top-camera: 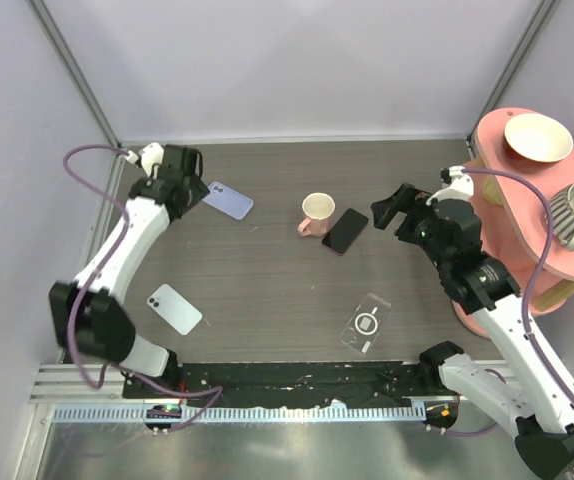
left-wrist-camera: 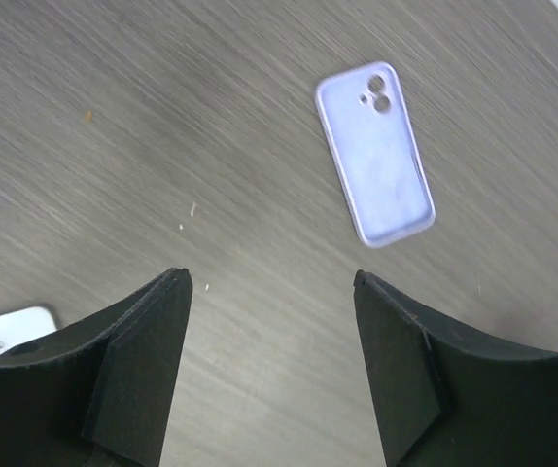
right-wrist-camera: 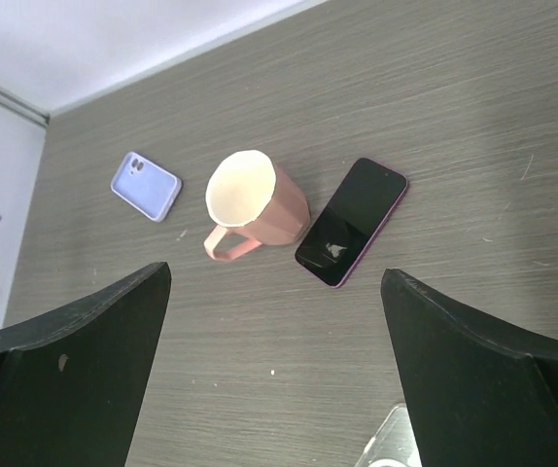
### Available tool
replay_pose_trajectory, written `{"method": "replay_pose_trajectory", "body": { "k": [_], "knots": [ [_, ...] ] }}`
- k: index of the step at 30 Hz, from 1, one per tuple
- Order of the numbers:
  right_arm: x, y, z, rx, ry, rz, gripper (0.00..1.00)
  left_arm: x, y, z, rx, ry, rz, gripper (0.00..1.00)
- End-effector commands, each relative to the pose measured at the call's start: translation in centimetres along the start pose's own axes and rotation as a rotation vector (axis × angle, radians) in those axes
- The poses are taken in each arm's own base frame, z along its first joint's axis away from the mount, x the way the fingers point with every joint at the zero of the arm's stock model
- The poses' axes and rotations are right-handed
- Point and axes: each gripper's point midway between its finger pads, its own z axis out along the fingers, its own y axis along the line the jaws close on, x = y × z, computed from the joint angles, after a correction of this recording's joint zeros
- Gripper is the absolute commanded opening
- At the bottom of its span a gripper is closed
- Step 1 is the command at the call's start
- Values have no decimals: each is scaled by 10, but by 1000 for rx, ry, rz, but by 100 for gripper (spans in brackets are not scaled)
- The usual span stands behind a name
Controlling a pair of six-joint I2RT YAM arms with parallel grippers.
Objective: Put the phone into the phone case
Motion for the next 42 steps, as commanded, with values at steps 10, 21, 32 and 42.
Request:
{"method": "replay_pose_trajectory", "body": {
  "k": [10,21,32,42],
  "knots": [
    [-10,-5,-28,0,-77,113,93,26,-37,115,-424,308,-253,48],
    [-10,-2,-31,-29,-83,100,91,51,-38,162,-462,281,-298,51],
    [-9,0,-32,-54,-90,88,89,60,-52,185,-373,270,-313,52],
    [-12,1,-33,-68,-109,65,88,88,-41,194,-401,307,-316,50]
  ]
}}
